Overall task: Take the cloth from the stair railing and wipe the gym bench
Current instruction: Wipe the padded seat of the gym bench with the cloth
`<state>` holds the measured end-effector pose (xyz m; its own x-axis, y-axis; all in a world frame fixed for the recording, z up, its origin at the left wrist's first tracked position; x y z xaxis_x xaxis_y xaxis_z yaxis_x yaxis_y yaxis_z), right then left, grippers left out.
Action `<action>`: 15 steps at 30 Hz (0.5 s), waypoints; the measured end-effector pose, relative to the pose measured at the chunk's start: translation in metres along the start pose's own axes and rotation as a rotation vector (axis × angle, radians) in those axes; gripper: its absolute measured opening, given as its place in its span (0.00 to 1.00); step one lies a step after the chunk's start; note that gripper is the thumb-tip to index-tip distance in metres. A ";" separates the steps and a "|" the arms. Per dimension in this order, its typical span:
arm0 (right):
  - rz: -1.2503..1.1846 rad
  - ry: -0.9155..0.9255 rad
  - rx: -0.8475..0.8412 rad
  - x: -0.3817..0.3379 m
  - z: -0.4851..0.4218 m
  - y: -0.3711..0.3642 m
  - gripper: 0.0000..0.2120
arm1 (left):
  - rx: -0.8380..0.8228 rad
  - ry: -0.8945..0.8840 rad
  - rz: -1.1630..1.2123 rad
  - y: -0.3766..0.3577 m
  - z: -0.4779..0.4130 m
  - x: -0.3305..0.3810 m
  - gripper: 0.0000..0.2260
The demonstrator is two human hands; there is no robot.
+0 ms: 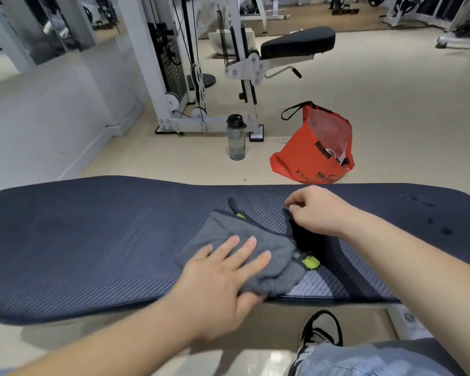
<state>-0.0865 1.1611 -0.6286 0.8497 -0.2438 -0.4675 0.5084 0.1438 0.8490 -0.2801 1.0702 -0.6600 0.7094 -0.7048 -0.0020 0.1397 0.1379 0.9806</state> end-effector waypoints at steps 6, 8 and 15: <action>-0.068 0.019 0.053 0.006 0.016 0.013 0.12 | -0.053 0.357 0.147 -0.002 -0.061 -0.041 0.31; -0.092 0.031 0.070 0.006 0.017 0.017 0.11 | -0.060 0.343 0.131 -0.004 -0.048 -0.016 0.33; -0.131 0.067 0.083 0.004 0.017 0.026 0.11 | -0.056 0.223 0.091 -0.005 -0.010 0.000 0.33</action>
<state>-0.0720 1.1476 -0.6044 0.7857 -0.1899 -0.5887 0.6045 0.0342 0.7958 -0.2738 1.0769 -0.6667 0.8550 -0.5174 0.0365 0.1017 0.2363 0.9663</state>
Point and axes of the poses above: each hand's wrist, its own z-axis away from the middle knuckle, its own y-axis out of the back of the hand, x = y × z, the point moved 10 cm from there along -z, towards the middle knuckle, and after that the axes turned 5 degrees about -y, right-handed, at the moved point
